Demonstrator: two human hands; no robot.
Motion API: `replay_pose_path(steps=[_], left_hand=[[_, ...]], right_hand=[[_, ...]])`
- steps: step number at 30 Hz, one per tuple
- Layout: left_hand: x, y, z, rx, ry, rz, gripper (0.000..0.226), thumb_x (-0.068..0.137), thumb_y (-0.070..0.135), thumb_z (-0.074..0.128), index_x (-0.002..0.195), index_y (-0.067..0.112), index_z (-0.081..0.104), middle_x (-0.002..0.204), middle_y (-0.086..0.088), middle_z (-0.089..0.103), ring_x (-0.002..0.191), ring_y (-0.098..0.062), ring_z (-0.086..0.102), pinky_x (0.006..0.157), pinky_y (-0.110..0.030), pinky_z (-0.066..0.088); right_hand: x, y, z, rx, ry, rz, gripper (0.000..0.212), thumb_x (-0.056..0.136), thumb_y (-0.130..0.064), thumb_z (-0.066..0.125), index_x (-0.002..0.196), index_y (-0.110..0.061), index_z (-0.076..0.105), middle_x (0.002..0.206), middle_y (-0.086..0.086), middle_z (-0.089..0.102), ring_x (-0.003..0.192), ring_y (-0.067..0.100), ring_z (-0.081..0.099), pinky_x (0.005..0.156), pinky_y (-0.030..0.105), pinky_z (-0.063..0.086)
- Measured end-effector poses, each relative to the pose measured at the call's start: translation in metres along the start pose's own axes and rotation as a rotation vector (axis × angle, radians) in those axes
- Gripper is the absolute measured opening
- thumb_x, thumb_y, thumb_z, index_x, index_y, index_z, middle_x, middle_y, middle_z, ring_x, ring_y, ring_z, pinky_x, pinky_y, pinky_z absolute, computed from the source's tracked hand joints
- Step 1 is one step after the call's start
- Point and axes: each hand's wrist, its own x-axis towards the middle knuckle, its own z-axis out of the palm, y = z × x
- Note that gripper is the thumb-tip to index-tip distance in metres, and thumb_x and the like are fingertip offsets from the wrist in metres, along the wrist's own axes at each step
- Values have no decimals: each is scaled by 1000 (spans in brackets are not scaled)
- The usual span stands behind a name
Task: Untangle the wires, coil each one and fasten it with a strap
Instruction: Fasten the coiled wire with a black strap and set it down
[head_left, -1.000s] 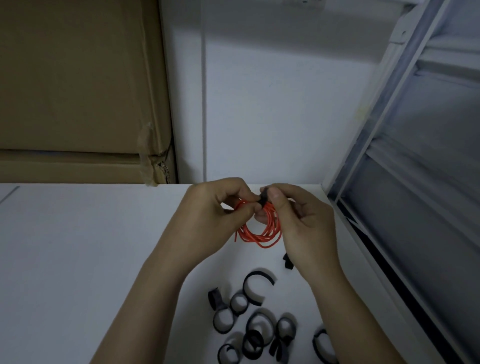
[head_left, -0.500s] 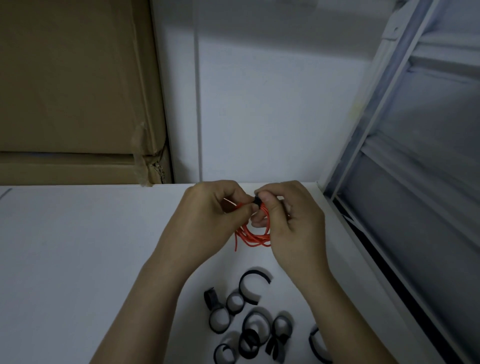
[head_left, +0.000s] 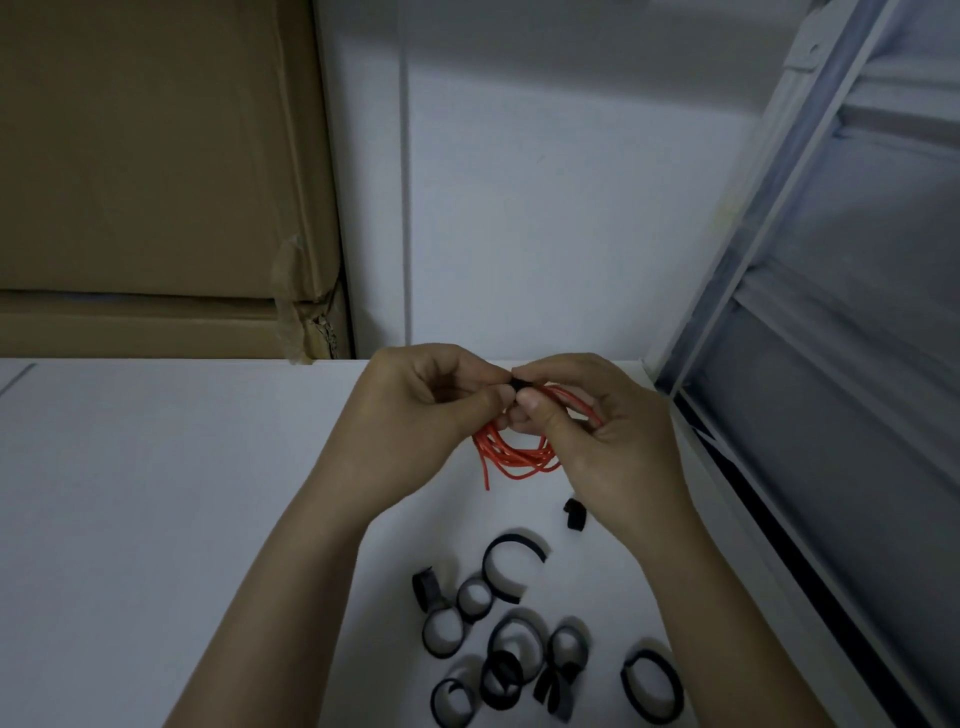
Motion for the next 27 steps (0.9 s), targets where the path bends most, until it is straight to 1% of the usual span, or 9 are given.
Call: replay_pose_path(steps=[6,8,10,12,15,18,22,25,27], left_hand=[[0,-1,1,-85,-29,-34,20,77,10,73,96,11,72,79,-5,75,75,-17,73,68,-22,56],[1,-3,5,-90,-31,-37,23,78,7,72,101,12,72,80,-4,75,76,-15,73,66,-18,54],[1,-4,9,-67,-32,-23,21,82,4,69,99,16,74,80,-2,76,75,-14,72,66,-17,54],[2,-7,15,39,-8,27,22,86,3,67,94,22,74,79,5,75,73,-10,71,68,-17,54],[5,-14,31,305,66,102,17,88,9,65,91,21,76,76,15,72,69,-2,68,68,-18,53],[16,-21,47,363,114,89,12,89,12,63,92,15,74,73,8,70,67,-7,66,68,-24,52],[48,-29,72,307,76,70,13,90,8,61,89,9,74,73,0,70,70,-14,69,72,-33,56],[73,-40,93,183,-6,-56,12,90,9,63,97,5,72,83,-10,71,77,-23,71,76,-41,59],[89,-48,103,188,-82,-135,24,90,16,66,111,5,68,100,-14,69,85,-27,69,78,-42,58]], right_hand=[[-1,0,-6,-91,12,-24,46,85,-5,69,101,-45,51,93,-16,65,78,1,69,71,14,53],[0,0,-9,-109,-12,-57,46,85,-5,67,106,-42,51,94,-20,65,84,-1,67,73,12,51],[-1,3,-14,-83,-69,-63,37,88,-3,60,113,-29,53,99,-22,65,87,1,67,76,14,52],[-3,8,-19,53,-101,11,35,90,-2,54,118,-23,51,102,-10,68,87,11,70,79,22,55],[-6,19,-20,100,28,152,28,92,-3,57,111,-22,57,98,-3,70,82,13,71,75,22,55],[-6,29,-28,26,108,255,14,92,-14,62,96,-27,67,92,-8,71,80,15,70,68,26,57],[1,42,-50,-97,36,327,21,94,-22,60,97,-41,67,86,-17,71,76,7,69,62,21,56],[17,68,-69,-138,175,456,23,91,-10,61,95,-30,72,83,-9,74,73,8,70,63,21,55],[30,92,-82,-159,240,568,19,91,-7,60,100,-18,73,89,1,74,72,10,70,63,20,54]])
